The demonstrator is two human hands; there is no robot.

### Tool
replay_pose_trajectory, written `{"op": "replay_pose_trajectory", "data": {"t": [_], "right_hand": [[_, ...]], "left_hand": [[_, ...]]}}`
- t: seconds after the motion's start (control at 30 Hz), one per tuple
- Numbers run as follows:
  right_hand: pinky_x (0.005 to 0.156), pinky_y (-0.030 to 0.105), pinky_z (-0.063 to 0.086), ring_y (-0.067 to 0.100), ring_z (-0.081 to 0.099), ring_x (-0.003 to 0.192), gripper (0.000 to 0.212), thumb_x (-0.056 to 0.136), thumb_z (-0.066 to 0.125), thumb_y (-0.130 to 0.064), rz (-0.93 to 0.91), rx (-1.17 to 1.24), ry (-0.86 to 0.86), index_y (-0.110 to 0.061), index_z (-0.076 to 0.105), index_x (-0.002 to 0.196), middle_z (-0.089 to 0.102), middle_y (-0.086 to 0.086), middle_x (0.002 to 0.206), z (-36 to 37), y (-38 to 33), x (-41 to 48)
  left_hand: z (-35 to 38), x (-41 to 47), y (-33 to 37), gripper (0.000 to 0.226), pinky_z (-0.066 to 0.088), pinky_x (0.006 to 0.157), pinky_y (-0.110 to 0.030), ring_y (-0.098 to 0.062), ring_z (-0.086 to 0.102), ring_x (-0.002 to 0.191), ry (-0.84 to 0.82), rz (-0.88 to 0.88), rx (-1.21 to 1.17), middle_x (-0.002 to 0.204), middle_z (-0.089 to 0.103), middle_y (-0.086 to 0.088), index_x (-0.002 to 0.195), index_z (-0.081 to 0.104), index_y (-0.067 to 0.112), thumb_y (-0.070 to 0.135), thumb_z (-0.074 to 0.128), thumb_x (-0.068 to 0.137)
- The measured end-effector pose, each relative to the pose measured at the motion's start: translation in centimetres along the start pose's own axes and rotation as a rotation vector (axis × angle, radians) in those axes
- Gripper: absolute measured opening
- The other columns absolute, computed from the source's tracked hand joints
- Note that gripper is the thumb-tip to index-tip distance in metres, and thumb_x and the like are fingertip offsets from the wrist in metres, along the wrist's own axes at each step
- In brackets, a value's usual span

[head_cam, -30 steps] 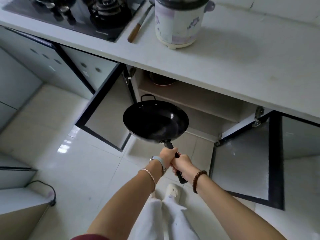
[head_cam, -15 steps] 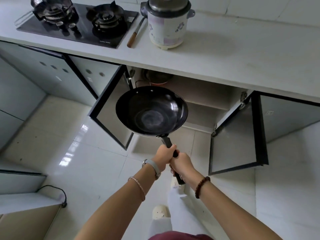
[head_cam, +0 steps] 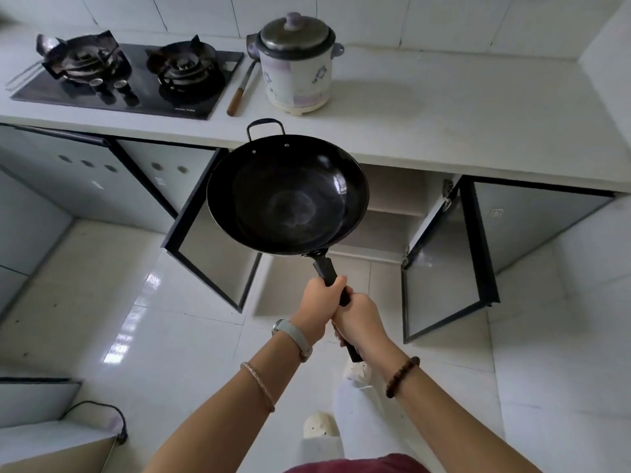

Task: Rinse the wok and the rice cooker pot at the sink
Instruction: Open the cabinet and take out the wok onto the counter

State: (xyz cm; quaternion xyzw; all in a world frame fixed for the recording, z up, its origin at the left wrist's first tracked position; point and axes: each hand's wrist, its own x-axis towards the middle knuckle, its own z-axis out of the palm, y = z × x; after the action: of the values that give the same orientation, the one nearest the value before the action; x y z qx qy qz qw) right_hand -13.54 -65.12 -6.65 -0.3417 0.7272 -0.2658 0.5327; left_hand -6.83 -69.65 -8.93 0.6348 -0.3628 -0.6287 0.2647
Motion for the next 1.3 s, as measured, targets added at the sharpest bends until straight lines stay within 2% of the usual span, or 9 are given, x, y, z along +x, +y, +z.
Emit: {"op": "replay_pose_trajectory", "data": {"t": [0.23,0.33,0.43,0.6,0.77,0.87,1.0,1.13,1.3], "right_hand": [[0.035,0.02,0.035,0.015,0.045,0.036,0.016,0.092,0.051,-0.013,-0.068,0.041,0.103,-0.008,0.058,0.078,0.051,0.006,0.051,-4.1,-3.6,3.8],[0.036,0.022,0.036,0.016,0.045,0.036,0.017,0.092,0.052,-0.013,-0.057,0.119,0.159,-0.008,0.059,0.078,0.051,0.006,0.05,-6.1,-5.1,6.2],[0.035,0.022,0.036,0.014,0.044,0.032,0.018,0.092,0.05,-0.012,-0.04,0.161,0.222,-0.006,0.059,0.077,0.051,0.008,0.049,-8.3,-6.4,8.0],[0.033,0.02,0.036,0.011,0.044,0.029,0.019,0.094,0.049,-0.013,-0.032,0.164,0.29,-0.009,0.057,0.078,0.052,0.007,0.049,-12.1,-8.1,10.8],[0.035,0.02,0.038,0.013,0.046,0.035,0.019,0.094,0.05,-0.017,-0.001,0.176,0.33,-0.008,0.059,0.081,0.053,0.005,0.052,-15.0,-10.1,13.9],[0.036,0.022,0.039,0.014,0.047,0.037,0.017,0.094,0.049,-0.015,0.025,0.218,0.343,-0.007,0.059,0.083,0.054,0.006,0.053,-16.0,-11.4,16.1],[0.035,0.02,0.038,0.014,0.048,0.038,0.016,0.095,0.047,-0.015,0.059,0.22,0.38,-0.006,0.059,0.088,0.055,0.007,0.057,-17.1,-13.4,19.7],[0.035,0.022,0.038,0.014,0.046,0.035,0.015,0.093,0.046,-0.011,0.044,0.206,0.395,-0.016,0.057,0.084,0.053,0.006,0.054,-18.2,-15.3,23.6],[0.037,0.024,0.041,0.014,0.048,0.035,0.012,0.091,0.047,-0.012,0.083,0.187,0.417,-0.012,0.057,0.085,0.055,0.006,0.056,-19.2,-17.5,28.1]], "left_hand": [[3.5,3.6,5.9,0.023,0.05,0.067,-0.025,-0.014,0.06,0.07,-0.072,0.083,0.103,0.076,0.064,-0.003,0.077,0.061,0.01,0.024,0.055,0.095],[5.5,5.5,8.7,0.029,0.045,0.057,-0.015,-0.006,0.059,0.062,-0.117,0.135,0.151,0.066,0.063,0.006,0.07,0.061,0.013,0.024,0.056,0.096],[7.8,7.3,11.0,0.029,0.044,0.059,-0.015,-0.006,0.06,0.063,-0.173,0.147,0.185,0.067,0.064,0.006,0.07,0.061,0.014,0.025,0.056,0.096],[11.5,10.6,13.7,0.027,0.045,0.049,-0.009,0.0,0.062,0.058,-0.227,0.118,0.185,0.073,0.067,0.005,0.101,0.064,0.003,0.029,0.059,0.095],[14.1,13.7,16.9,0.023,0.05,0.067,-0.02,-0.011,0.062,0.072,-0.308,0.146,0.227,0.078,0.067,-0.001,0.078,0.064,0.011,0.028,0.06,0.094],[15.2,16.1,18.5,0.023,0.051,0.077,-0.027,-0.014,0.063,0.078,-0.336,0.139,0.261,0.082,0.068,-0.002,0.078,0.065,0.012,0.028,0.06,0.094],[16.4,19.8,20.8,0.023,0.05,0.072,-0.025,-0.011,0.061,0.071,-0.379,0.134,0.259,0.074,0.067,0.001,0.073,0.064,0.014,0.023,0.061,0.093],[17.3,23.7,23.1,0.026,0.048,0.065,-0.022,-0.011,0.059,0.067,-0.41,0.125,0.289,0.069,0.064,0.003,0.069,0.063,0.013,0.022,0.061,0.093],[18.2,27.8,25.8,0.017,0.048,0.056,-0.016,-0.006,0.06,0.06,-0.441,0.08,0.24,0.07,0.064,0.0,0.081,0.062,0.006,0.017,0.059,0.094]]}}
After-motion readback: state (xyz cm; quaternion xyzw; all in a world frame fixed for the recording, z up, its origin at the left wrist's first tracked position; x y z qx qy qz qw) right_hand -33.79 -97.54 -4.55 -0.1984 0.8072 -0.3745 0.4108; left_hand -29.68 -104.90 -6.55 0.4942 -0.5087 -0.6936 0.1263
